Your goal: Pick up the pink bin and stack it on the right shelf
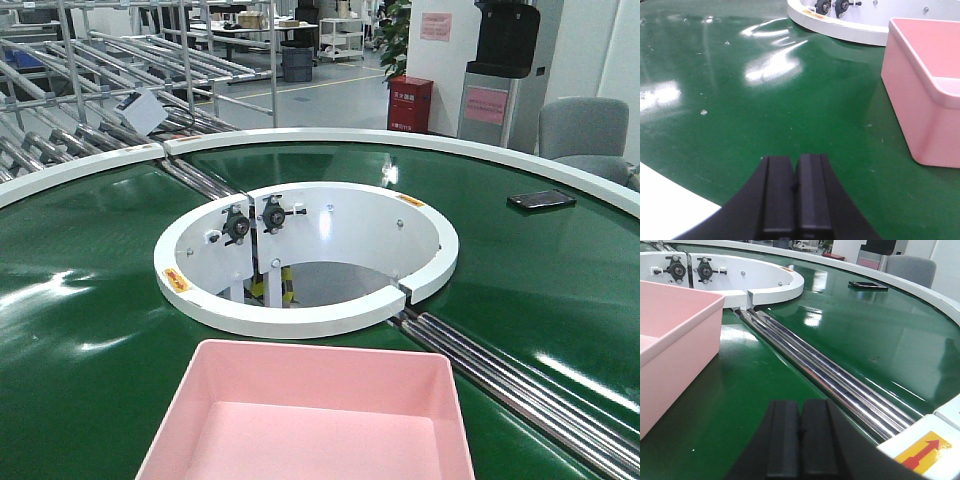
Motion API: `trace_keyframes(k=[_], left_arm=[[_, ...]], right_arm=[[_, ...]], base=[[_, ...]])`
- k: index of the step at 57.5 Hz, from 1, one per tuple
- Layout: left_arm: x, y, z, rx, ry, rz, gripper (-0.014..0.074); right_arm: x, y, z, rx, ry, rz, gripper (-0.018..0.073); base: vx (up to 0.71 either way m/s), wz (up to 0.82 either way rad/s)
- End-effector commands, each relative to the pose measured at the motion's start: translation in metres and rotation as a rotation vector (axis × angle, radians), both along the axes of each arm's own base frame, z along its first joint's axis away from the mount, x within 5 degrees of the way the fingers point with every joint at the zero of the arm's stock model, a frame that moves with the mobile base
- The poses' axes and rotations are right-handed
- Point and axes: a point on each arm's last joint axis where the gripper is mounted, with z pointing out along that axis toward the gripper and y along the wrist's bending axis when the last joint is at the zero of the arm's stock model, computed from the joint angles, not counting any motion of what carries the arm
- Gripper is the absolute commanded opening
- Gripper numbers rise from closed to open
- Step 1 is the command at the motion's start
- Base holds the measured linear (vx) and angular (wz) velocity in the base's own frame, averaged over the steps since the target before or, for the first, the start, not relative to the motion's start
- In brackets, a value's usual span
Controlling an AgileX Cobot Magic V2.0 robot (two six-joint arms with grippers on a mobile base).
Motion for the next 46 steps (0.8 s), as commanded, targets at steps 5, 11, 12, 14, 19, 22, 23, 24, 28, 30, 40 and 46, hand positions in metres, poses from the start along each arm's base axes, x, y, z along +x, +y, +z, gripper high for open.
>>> trace_keyframes(k=[5,11,12,14,19,22,23,24,28,30,40,46], left_arm=[[0.003,-0.001,0.003,-0.002,-0.054,-0.005,-0.0008],[0.003,-0.001,0.003,-0.002,-0.054,-0.005,-0.0008],[0.003,-0.001,0.003,-0.002,-0.054,-0.005,-0.0008],[0.003,-0.001,0.003,-0.002,-0.054,-0.005,-0.0008],[0.003,0.0,0.003,0.011,-0.057,-0.008,-0.0008],[0.003,0.0,0.004,0.068,-0.065,-0.015,-0.0008],[0.004,0.0,0.004,0.083,-0.069,-0.018,-0.0008],[0.004,0.0,0.004,0.092,-0.072,-0.019,-0.0008],[0.004,0.001,0.007,0.148,-0.105,-0.028,-0.0008],[0.005,0.0,0.01,0.15,-0.134,-0.031,-0.0008],[0.006,-0.002,0.028,0.093,-0.337,-0.036,-0.0008],[0.004,-0.004,0.04,0.081,-0.462,-0.044,-0.0008]], right_arm=[[0.001,0.001,0.008,-0.005,-0.084,0.006,-0.0011],[0.001,0.001,0.008,-0.005,-0.084,0.006,-0.0011],[0.001,0.001,0.008,-0.005,-0.084,0.006,-0.0011],[0.001,0.001,0.008,-0.005,-0.084,0.006,-0.0011],[0.001,0.001,0.008,-0.005,-0.084,0.006,-0.0011],[0.001,0.001,0.008,-0.005,-0.084,0.006,-0.0011],[0.001,0.001,0.008,-0.005,-0.084,0.006,-0.0011],[0.001,0.001,0.008,-0.005,-0.084,0.006,-0.0011],[0.001,0.001,0.008,-0.005,-0.084,0.006,-0.0011],[0.001,0.001,0.008,-0.005,-0.084,0.006,-0.0011],[0.001,0.001,0.008,-0.015,-0.09,0.007,-0.0011],[0.001,0.002,0.015,0.026,-0.168,0.017,-0.0011]], base=[[0.0,0.0],[0.0,0.0],[0.0,0.0],[0.0,0.0],[0.0,0.0],[0.0,0.0],[0.0,0.0],[0.0,0.0],[0.0,0.0],[0.0,0.0],[0.0,0.0],[0.0,0.0]])
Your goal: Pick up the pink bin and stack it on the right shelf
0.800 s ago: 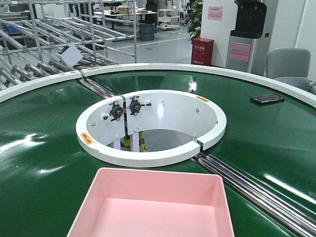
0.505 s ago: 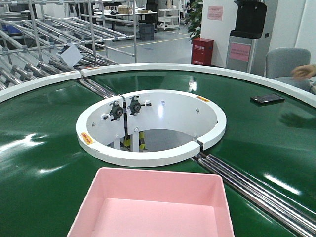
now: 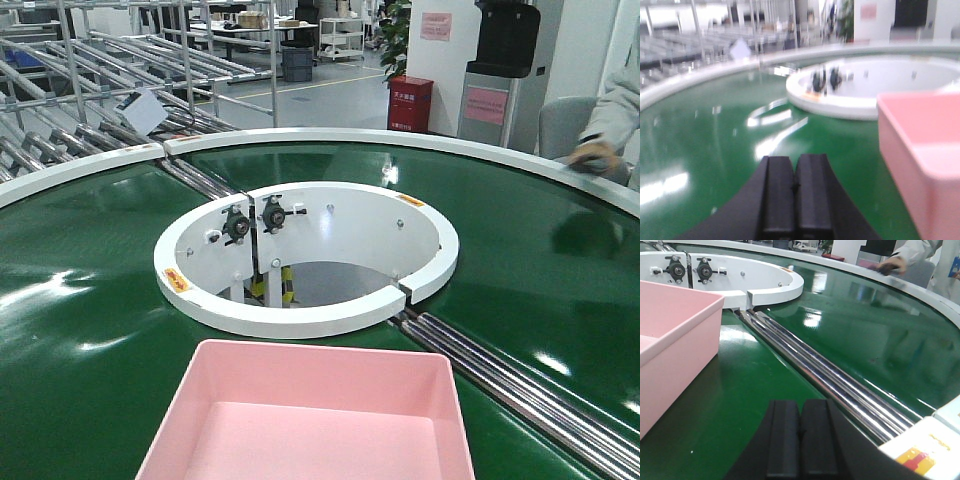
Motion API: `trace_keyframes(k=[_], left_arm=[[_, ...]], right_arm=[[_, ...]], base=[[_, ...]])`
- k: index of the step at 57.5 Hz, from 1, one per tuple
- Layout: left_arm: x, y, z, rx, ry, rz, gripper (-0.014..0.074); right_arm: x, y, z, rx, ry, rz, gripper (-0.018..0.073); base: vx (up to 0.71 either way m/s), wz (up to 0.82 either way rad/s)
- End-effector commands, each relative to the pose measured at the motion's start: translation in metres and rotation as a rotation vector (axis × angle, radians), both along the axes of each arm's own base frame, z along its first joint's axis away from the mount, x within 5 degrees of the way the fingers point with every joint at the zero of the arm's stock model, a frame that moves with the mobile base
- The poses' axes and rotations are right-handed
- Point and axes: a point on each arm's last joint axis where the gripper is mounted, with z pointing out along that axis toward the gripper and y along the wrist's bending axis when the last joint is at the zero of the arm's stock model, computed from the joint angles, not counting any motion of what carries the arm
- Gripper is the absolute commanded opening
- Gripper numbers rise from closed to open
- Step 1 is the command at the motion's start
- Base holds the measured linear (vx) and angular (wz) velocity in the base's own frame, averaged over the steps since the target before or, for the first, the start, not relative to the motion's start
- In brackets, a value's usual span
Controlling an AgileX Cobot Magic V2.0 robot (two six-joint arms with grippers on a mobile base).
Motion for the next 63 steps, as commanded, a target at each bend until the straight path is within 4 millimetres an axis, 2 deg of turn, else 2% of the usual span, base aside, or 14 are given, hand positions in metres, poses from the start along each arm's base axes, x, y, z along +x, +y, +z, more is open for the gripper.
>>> trace_keyframes(k=[1,5,17,22,28,34,39,43,46,50,58,63], left_arm=[[0.0,-0.002,0.014,-0.02,-0.17,-0.027,-0.0008],[-0.001,-0.003,0.019,-0.022,-0.224,-0.034,-0.0008],[-0.005,-0.004,0.031,-0.028,-0.37,-0.054,-0.0008],[-0.005,-0.004,0.032,-0.027,-0.374,-0.054,-0.0008],[-0.009,-0.003,0.044,-0.101,-0.449,-0.065,-0.0008],[-0.019,-0.002,0.078,-0.12,-0.547,-0.066,-0.0006],[-0.029,-0.001,0.116,-0.071,-0.598,-0.046,-0.0006],[-0.033,-0.001,0.149,0.002,-0.586,-0.015,-0.0005],[-0.024,0.0,0.163,0.071,-0.495,0.01,-0.0005],[-0.007,0.0,0.167,0.095,-0.373,0.015,-0.0005],[0.032,-0.001,0.149,0.087,-0.117,0.007,-0.0001],[0.05,-0.002,0.14,0.088,-0.03,0.003,0.0007]], right_arm=[[0.001,0.002,0.015,0.043,-0.165,0.018,-0.0011],[0.0,0.003,0.023,0.093,-0.252,0.03,-0.0011],[-0.002,0.005,0.037,0.076,-0.411,0.053,-0.0011],[-0.004,0.005,0.042,0.079,-0.466,0.062,-0.0011],[-0.01,0.004,0.059,0.145,-0.597,0.07,-0.0011],[-0.017,0.003,0.092,0.194,-0.641,0.065,-0.0011],[-0.017,0.003,0.127,0.165,-0.573,0.053,-0.0011],[-0.008,0.003,0.144,0.158,-0.476,0.043,-0.0011],[0.002,0.003,0.153,0.153,-0.388,0.033,-0.0011],[0.017,0.002,0.156,0.155,-0.317,0.027,-0.0011],[0.051,0.002,0.142,0.162,-0.157,0.014,-0.0007],[0.068,0.002,0.132,0.163,-0.076,0.008,0.0]], base=[[0.0,0.0],[0.0,0.0],[0.0,0.0],[0.0,0.0],[0.0,0.0],[0.0,0.0],[0.0,0.0],[0.0,0.0],[0.0,0.0],[0.0,0.0],[0.0,0.0],[0.0,0.0]])
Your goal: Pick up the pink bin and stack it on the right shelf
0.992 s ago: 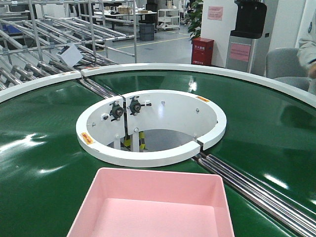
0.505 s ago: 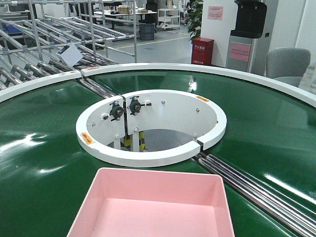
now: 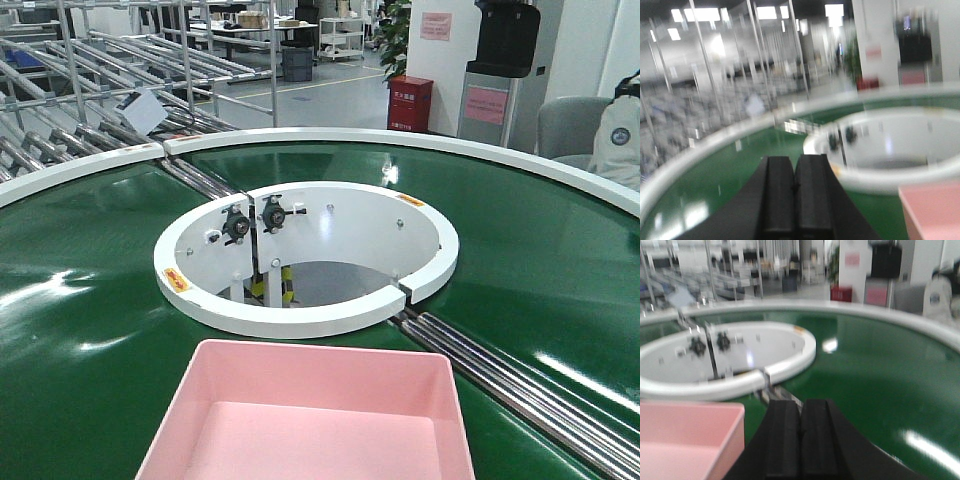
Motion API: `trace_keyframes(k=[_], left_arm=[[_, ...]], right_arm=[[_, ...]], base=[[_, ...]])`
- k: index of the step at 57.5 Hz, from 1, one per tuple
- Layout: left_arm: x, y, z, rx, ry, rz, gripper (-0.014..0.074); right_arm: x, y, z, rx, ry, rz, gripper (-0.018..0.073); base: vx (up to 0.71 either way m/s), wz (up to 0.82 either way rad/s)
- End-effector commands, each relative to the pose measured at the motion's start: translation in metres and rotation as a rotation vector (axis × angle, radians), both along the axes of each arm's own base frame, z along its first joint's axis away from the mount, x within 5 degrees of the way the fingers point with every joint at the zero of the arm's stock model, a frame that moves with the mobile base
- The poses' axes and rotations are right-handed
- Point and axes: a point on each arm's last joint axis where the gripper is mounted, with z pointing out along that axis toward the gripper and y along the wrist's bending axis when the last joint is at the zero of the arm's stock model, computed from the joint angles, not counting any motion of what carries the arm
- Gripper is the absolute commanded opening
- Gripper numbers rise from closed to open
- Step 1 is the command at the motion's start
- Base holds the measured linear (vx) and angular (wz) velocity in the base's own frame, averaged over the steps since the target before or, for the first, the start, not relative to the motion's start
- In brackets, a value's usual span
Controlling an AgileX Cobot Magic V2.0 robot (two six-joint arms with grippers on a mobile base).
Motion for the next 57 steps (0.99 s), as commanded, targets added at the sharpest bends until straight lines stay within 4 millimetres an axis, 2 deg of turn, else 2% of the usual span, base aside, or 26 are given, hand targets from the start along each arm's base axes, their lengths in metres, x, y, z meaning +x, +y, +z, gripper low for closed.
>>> trace_keyframes(k=[1,11,17,24,29,35,40,44,50,52,57], left_arm=[[0.017,-0.001,0.006,-0.016,0.005,-0.005,0.0012],[0.05,-0.003,-0.009,-0.008,0.106,-0.009,0.0114],[0.073,-0.004,-0.02,-0.007,0.147,-0.014,0.0244],[0.097,-0.006,-0.029,-0.014,0.119,-0.025,0.0412],[0.111,-0.008,-0.034,-0.023,0.089,-0.032,0.0479],[0.123,-0.009,-0.044,-0.086,0.105,-0.036,0.049],[0.13,-0.01,-0.049,-0.126,0.16,-0.035,0.049],[0.136,-0.015,-0.041,-0.113,0.236,-0.05,0.049],[0.15,-0.028,-0.02,-0.057,0.319,-0.087,0.049],[0.157,-0.035,-0.01,-0.054,0.332,-0.102,0.049],[0.176,-0.05,-0.001,-0.041,0.428,-0.128,0.049]], right_arm=[[0.018,-0.001,0.008,-0.015,-0.015,-0.003,0.0001],[0.049,0.0,-0.009,-0.012,0.081,-0.001,0.0072],[0.062,0.0,-0.013,-0.007,0.065,0.0,0.0134],[0.075,0.0,-0.017,-0.007,0.047,0.002,0.025],[0.083,0.0,-0.022,-0.006,0.048,0.003,0.034],[0.093,-0.001,-0.031,0.072,0.071,-0.016,0.0411],[0.098,-0.001,-0.034,0.124,0.1,-0.029,0.0425],[0.106,0.0,-0.029,0.096,0.169,-0.02,0.0425],[0.13,0.003,-0.01,0.013,0.327,0.001,0.0425],[0.14,0.008,-0.005,-0.011,0.365,0.024,0.0425],[0.166,0.027,0.01,-0.071,0.425,0.098,0.0425]], base=[[0.0,0.0],[0.0,0.0],[0.0,0.0],[0.0,0.0],[0.0,0.0],[0.0,0.0],[0.0,0.0],[0.0,0.0],[0.0,0.0],[0.0,0.0],[0.0,0.0]])
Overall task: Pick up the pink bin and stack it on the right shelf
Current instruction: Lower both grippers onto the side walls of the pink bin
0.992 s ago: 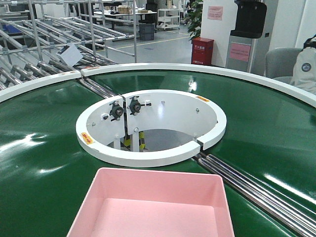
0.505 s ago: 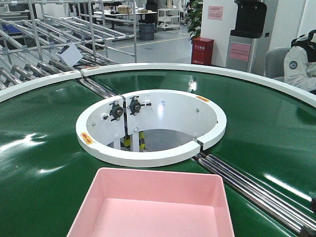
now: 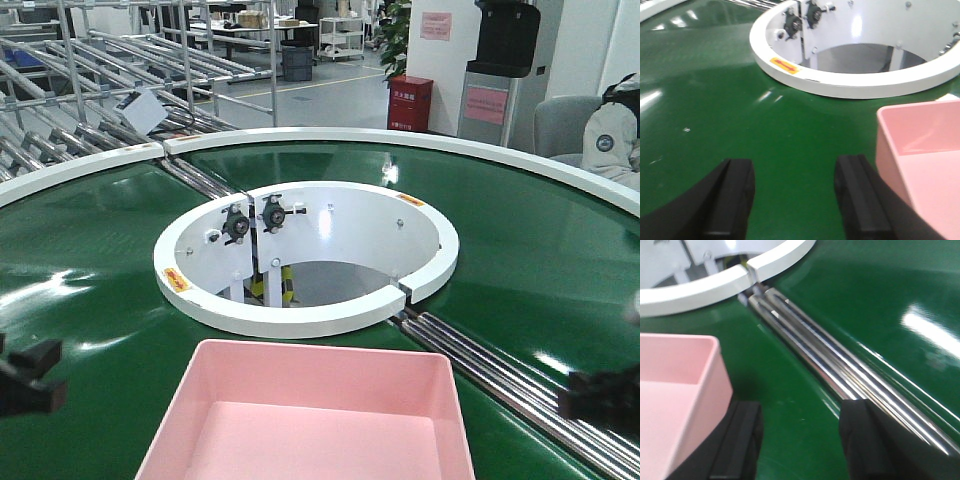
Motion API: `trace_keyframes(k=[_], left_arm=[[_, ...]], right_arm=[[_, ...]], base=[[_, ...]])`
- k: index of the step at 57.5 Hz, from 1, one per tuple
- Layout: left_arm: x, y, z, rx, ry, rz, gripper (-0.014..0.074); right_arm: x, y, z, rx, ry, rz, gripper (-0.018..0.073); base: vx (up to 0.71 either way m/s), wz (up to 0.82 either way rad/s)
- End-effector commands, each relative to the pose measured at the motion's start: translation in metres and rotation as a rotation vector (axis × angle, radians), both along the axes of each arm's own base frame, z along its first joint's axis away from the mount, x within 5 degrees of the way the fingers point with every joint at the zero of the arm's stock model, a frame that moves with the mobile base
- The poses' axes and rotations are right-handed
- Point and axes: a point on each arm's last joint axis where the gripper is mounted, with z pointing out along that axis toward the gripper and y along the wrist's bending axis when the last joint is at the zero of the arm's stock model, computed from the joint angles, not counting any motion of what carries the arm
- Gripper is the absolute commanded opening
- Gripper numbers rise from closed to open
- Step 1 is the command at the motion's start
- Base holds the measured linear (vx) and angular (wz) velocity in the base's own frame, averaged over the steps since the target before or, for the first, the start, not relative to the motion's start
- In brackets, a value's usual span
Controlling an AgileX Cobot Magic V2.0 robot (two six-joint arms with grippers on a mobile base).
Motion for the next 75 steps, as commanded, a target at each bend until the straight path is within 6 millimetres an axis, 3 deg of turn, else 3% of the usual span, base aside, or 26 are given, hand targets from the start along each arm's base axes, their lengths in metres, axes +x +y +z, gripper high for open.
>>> trace_keyframes(k=[1,9,16,28,43,54,62,69,75], left_arm=[[0.02,-0.018,0.03,-0.012,-0.015,-0.039,0.049],[0.052,-0.041,0.034,-0.022,0.148,-0.061,0.049],[0.076,-0.055,0.03,-0.061,0.279,-0.075,0.049],[0.108,-0.074,0.009,-0.094,0.451,-0.146,0.049],[0.129,-0.081,-0.03,-0.087,0.56,-0.142,0.049],[0.134,-0.085,-0.055,-0.102,0.651,-0.137,0.049],[0.136,-0.087,-0.068,-0.114,0.707,-0.136,0.0483],[0.136,-0.087,-0.07,-0.115,0.714,-0.135,0.0388],[0.136,-0.087,-0.069,-0.123,0.711,-0.135,0.0208]], right_arm=[[0.024,0.019,0.028,-0.059,-0.038,0.094,0.0425],[0.057,0.05,0.026,-0.031,0.1,0.147,0.0425],[0.077,0.057,0.017,0.078,0.274,0.086,0.0425],[0.108,0.069,-0.006,0.14,0.407,0.078,0.0425],[0.122,0.075,-0.042,0.142,0.508,0.084,0.0425],[0.127,0.077,-0.054,0.161,0.52,0.076,0.0416],[0.128,0.077,-0.056,0.168,0.524,0.075,0.0346],[0.128,0.077,-0.056,0.168,0.523,0.075,0.0248],[0.128,0.078,-0.055,0.189,0.516,0.072,0.0162]], base=[[0.0,0.0],[0.0,0.0],[0.0,0.0],[0.0,0.0],[0.0,0.0],[0.0,0.0],[0.0,0.0],[0.0,0.0],[0.0,0.0]])
